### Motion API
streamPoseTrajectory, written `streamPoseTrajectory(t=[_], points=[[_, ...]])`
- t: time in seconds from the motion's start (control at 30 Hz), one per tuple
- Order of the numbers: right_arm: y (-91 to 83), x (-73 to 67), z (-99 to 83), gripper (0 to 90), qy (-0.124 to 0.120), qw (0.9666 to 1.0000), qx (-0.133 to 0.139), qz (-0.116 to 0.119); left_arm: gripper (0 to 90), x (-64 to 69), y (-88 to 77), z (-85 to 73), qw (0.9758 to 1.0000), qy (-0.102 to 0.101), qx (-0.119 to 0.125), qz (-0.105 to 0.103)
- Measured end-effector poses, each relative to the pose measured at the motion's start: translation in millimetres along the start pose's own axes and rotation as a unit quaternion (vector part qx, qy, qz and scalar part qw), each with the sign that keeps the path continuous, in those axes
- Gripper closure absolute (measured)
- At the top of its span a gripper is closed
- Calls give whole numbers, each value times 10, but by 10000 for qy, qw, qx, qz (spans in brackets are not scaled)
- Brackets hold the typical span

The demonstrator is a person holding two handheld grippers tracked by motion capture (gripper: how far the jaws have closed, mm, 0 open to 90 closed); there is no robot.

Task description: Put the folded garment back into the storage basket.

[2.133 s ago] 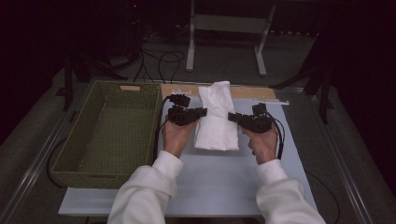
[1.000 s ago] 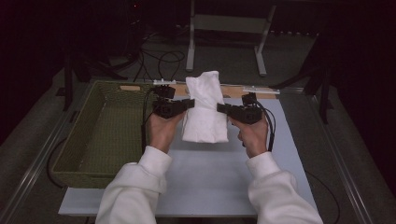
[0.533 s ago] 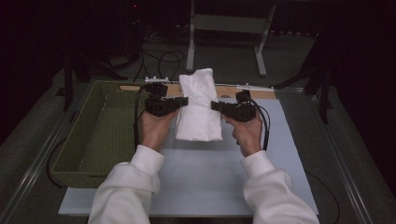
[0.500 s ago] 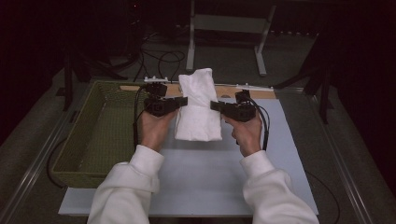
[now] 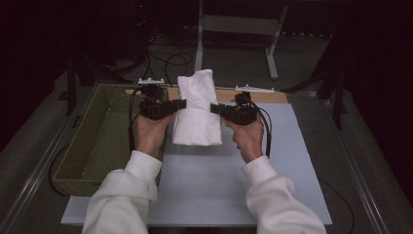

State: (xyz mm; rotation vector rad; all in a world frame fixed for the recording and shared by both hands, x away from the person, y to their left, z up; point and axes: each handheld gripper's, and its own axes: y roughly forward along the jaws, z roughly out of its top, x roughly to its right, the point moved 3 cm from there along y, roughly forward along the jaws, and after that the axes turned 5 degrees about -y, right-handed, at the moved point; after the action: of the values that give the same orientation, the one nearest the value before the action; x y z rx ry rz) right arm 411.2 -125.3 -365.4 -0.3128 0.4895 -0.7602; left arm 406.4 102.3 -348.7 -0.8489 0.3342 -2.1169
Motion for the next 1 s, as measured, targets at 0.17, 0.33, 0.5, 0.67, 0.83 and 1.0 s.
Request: streamPoseTrajectory(t=[0.17,0.33,0.5,0.67,0.83,1.0], points=[[66,-46,6,799,12,10000,21,58,833,-64,-51,7,10000,-11,10,30],[139,-106,11,798,28,9999,15,96,833,-127,-106,12,10000,-21,29,69],[212,-165,14,798,-28,10000,-31,81,832,-180,-165,21,9999,-20,50,113],[275,-210,40,798,-7,9999,-32,107,833,-235,-220,33,9999,-46,78,147],[339,-258,58,798,16,9999,-24,142,832,-288,-275,46,9998,-66,98,177],[401,-307,66,798,41,9998,-25,181,833,-338,-330,54,9997,-64,104,215]])
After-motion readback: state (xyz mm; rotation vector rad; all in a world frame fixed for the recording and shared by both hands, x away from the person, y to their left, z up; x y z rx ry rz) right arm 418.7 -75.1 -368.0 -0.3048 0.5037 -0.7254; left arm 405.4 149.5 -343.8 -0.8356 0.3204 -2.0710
